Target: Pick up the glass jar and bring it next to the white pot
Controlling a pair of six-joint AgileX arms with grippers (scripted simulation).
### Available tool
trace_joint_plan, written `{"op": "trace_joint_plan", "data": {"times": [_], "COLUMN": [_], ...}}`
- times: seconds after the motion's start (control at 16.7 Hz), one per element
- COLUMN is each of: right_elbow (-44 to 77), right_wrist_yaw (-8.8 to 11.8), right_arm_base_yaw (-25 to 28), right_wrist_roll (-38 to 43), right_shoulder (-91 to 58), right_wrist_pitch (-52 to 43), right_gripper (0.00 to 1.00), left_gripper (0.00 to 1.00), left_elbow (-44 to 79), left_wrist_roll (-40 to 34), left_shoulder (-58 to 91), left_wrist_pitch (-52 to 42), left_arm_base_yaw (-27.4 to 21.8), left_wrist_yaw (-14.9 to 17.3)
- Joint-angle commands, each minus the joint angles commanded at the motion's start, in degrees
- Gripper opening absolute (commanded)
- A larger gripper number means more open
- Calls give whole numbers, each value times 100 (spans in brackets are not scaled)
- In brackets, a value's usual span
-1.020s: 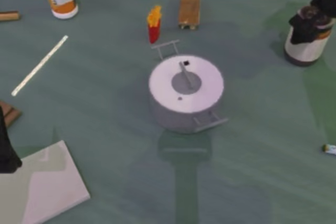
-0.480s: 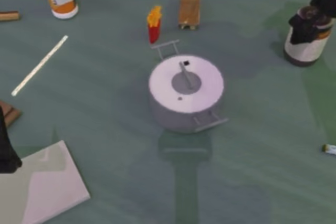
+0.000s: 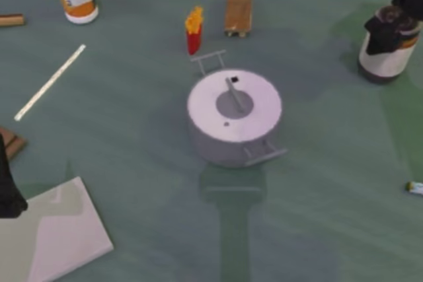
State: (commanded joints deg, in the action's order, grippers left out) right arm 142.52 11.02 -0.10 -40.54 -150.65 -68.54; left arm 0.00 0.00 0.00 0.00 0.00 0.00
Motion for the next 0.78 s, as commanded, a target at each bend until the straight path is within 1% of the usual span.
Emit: {"op": "trace_joint_plan", "data": {"times": [0.18, 0.54, 0.78], "right_elbow": [-713, -2621, -3162], "right_wrist_yaw": [17, 21, 23], "right_arm_base_yaw": [21, 40, 62], "right_wrist_roll": [9, 33, 20], "right_shoulder": [690, 2468, 3005], "right_wrist_pitch": [41, 123, 136], "right_gripper": [0, 0, 0], "left_gripper": [100, 100, 100], "left_elbow": [0, 0, 0], "left_wrist_roll": [0, 0, 0], "left_shoulder": [0, 0, 0], "left_wrist_pitch": [0, 0, 0], "left_arm_base_yaw": [0, 0, 0], "left_wrist_yaw": [0, 0, 0]}}
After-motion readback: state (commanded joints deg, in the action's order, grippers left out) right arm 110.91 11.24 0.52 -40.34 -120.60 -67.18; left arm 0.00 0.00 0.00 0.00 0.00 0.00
